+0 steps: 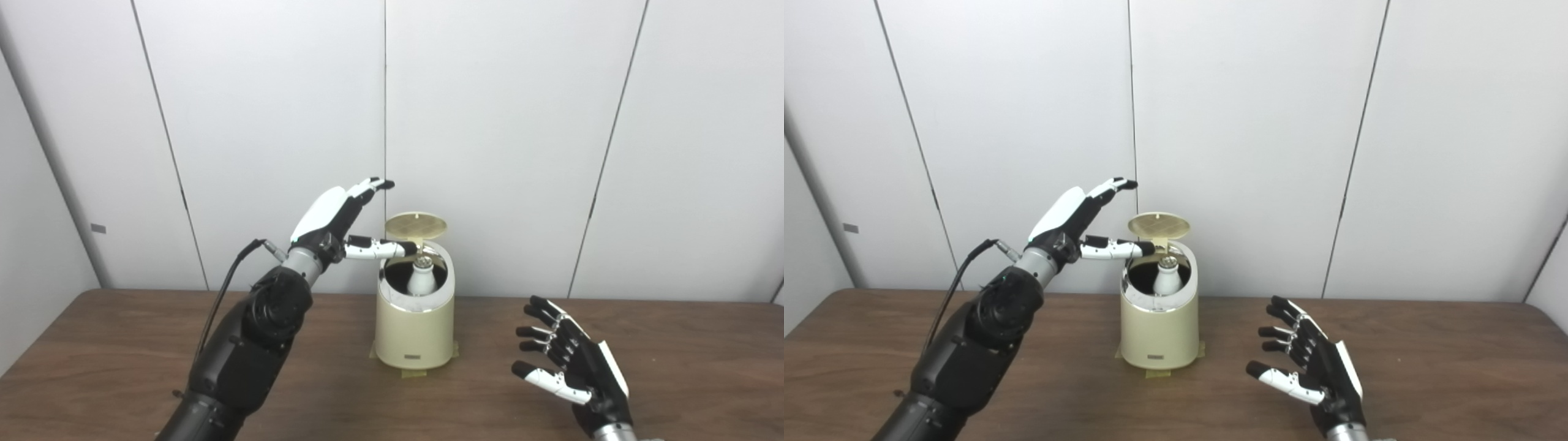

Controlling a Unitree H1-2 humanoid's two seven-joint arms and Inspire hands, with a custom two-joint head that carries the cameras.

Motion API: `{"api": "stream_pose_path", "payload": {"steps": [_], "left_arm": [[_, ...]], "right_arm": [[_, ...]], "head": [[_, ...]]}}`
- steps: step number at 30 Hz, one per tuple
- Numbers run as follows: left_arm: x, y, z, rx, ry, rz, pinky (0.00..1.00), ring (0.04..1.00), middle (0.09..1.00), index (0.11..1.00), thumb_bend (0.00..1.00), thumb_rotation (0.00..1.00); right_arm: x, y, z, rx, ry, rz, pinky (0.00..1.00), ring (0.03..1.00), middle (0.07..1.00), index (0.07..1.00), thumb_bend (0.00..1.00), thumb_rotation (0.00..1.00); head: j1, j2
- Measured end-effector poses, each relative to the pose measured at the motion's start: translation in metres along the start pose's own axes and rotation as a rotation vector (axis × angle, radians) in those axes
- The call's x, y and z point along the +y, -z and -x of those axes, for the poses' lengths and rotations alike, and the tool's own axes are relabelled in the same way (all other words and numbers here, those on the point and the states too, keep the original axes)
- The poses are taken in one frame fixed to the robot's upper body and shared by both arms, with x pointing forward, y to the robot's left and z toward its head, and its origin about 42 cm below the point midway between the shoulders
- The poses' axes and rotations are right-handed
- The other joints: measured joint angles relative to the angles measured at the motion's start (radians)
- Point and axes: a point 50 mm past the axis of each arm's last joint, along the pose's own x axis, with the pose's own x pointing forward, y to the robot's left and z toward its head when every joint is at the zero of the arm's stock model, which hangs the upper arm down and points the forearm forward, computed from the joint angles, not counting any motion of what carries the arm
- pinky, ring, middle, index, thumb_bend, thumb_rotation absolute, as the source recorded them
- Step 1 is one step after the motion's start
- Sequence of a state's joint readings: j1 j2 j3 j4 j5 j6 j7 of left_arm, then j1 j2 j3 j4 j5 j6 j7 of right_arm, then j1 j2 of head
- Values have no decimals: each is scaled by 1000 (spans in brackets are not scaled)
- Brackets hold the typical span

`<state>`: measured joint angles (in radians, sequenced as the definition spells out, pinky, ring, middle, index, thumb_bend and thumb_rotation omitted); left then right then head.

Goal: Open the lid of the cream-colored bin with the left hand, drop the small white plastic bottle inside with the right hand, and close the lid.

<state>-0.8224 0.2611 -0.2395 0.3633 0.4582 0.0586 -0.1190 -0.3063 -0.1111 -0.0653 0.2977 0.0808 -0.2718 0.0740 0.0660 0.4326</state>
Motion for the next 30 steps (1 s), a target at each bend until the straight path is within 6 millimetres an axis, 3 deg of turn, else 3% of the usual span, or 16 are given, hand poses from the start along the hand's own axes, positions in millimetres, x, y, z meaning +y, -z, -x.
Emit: {"api": "stream_pose_path", "payload": {"steps": [4,7,12,30], "left_arm": [[-2,1,-1,-2,21,-23,892,982,938,914,922,447],[-3,-1,-2,-7,32,-33,979,998,930,898,918,440],[-4,-3,-1,-15,68,-50,1000,1000,934,865,928,433],[23,-23,13,-99,114,-129,1000,1000,929,827,915,438]], "right_arm": [[2,-1,2,5,-2,-1,635,698,828,822,868,270],[2,-1,2,10,-1,-2,641,696,827,824,881,274],[2,0,2,19,0,-6,619,685,823,816,896,273],[12,-1,1,18,3,-22,579,671,825,818,876,252]], "head": [[-3,2],[-5,2],[-5,0],[-17,2]]}}
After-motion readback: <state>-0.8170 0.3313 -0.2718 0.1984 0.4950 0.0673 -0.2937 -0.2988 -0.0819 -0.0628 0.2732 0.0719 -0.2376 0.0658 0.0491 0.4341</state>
